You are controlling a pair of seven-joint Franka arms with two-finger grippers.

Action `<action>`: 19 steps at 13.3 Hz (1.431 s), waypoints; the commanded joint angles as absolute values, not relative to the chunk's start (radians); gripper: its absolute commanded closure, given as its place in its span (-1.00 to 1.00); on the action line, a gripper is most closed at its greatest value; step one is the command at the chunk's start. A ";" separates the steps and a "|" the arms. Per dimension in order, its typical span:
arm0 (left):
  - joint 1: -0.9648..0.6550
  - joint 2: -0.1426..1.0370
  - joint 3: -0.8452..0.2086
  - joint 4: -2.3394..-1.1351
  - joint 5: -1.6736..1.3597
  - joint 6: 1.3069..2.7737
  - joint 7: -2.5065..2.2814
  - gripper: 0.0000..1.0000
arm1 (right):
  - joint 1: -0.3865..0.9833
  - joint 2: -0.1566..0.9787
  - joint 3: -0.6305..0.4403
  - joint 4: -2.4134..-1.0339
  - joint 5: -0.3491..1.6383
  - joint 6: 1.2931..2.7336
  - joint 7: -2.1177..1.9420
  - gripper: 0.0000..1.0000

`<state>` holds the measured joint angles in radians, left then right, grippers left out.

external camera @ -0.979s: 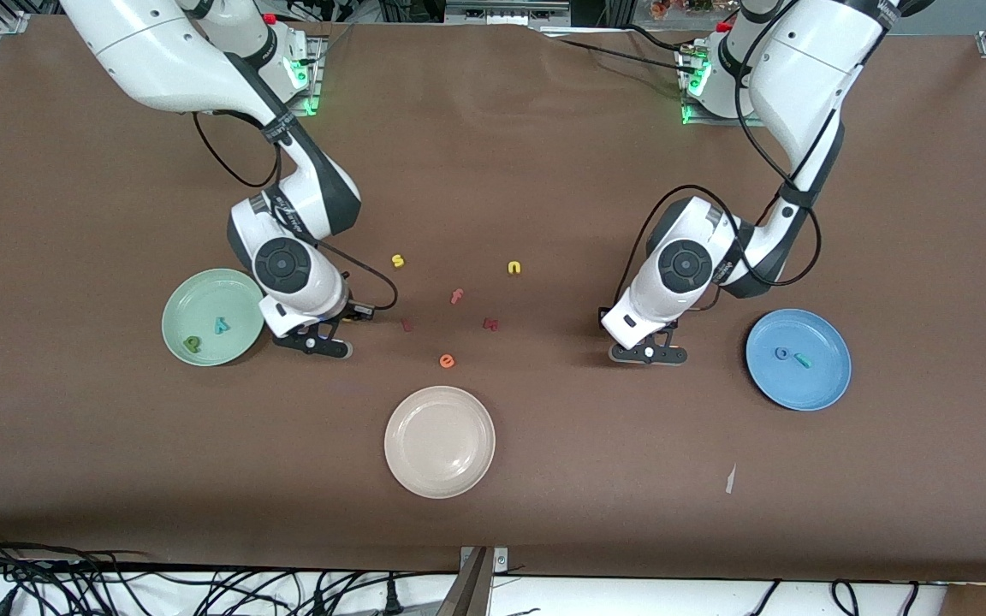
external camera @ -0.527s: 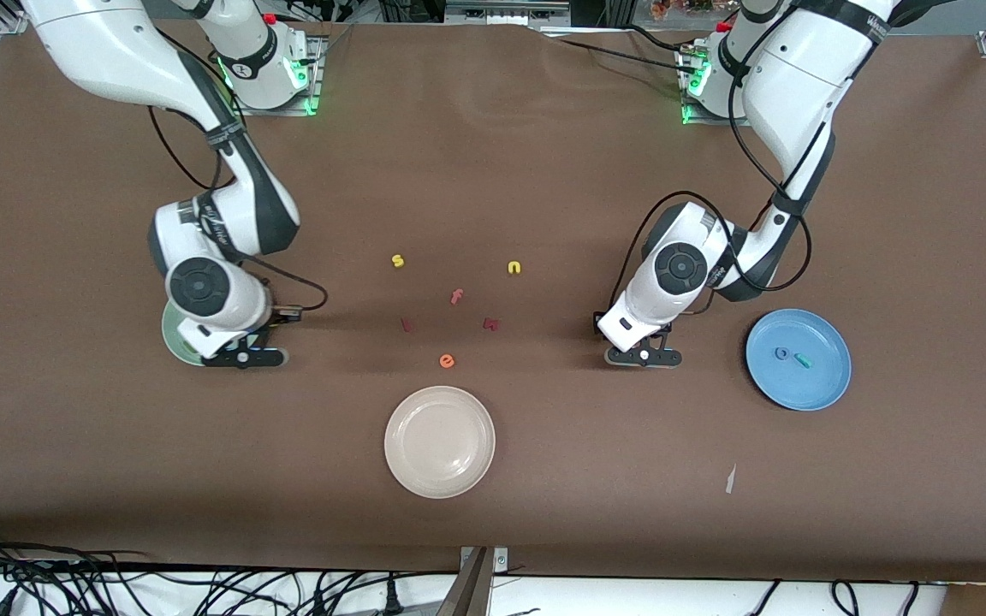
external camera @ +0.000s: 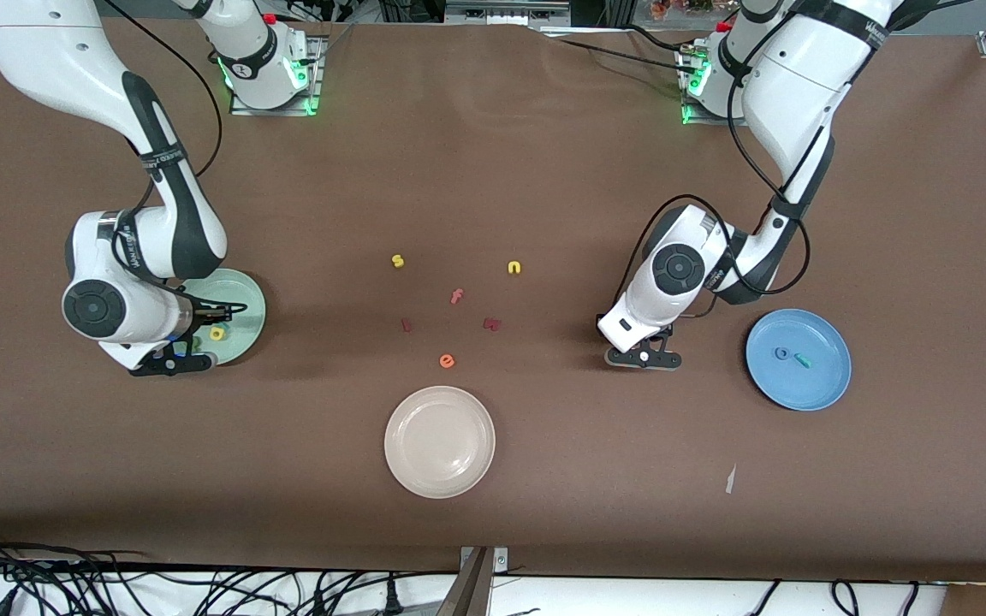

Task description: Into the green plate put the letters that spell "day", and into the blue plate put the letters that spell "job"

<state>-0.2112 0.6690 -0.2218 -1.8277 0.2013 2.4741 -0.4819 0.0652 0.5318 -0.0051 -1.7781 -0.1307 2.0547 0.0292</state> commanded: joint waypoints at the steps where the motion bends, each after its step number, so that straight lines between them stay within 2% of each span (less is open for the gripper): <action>1: -0.213 0.678 -0.221 -1.819 0.241 2.471 -0.495 0.56 | 0.104 0.519 0.006 -1.715 -0.106 1.962 0.021 -1.00; 3: -0.213 0.677 -0.221 -1.819 0.241 2.468 -0.495 0.74 | 0.123 0.520 0.040 -1.623 -0.104 1.814 0.078 -1.00; 6: -0.210 0.651 -0.204 -1.809 0.241 2.444 -0.492 0.75 | 0.144 0.512 0.103 -1.536 -0.106 1.653 0.222 -1.00; 8: -0.195 0.621 -0.198 -1.809 0.239 2.430 -0.453 0.83 | 0.144 0.496 0.136 -1.494 -0.106 1.573 0.239 -1.00; 13: -0.023 0.542 -0.175 -1.824 0.238 2.392 -0.102 0.81 | 0.150 0.350 0.161 -1.491 -0.104 1.461 0.227 -1.00; 16: 0.086 0.506 -0.144 -1.873 0.238 2.381 0.145 0.79 | 0.164 0.238 0.156 -1.497 -0.098 1.450 0.222 -1.00; 19: 0.126 0.466 -0.130 -1.926 0.238 2.378 0.212 0.76 | 0.160 0.143 0.160 -1.505 -0.101 1.425 0.222 -1.00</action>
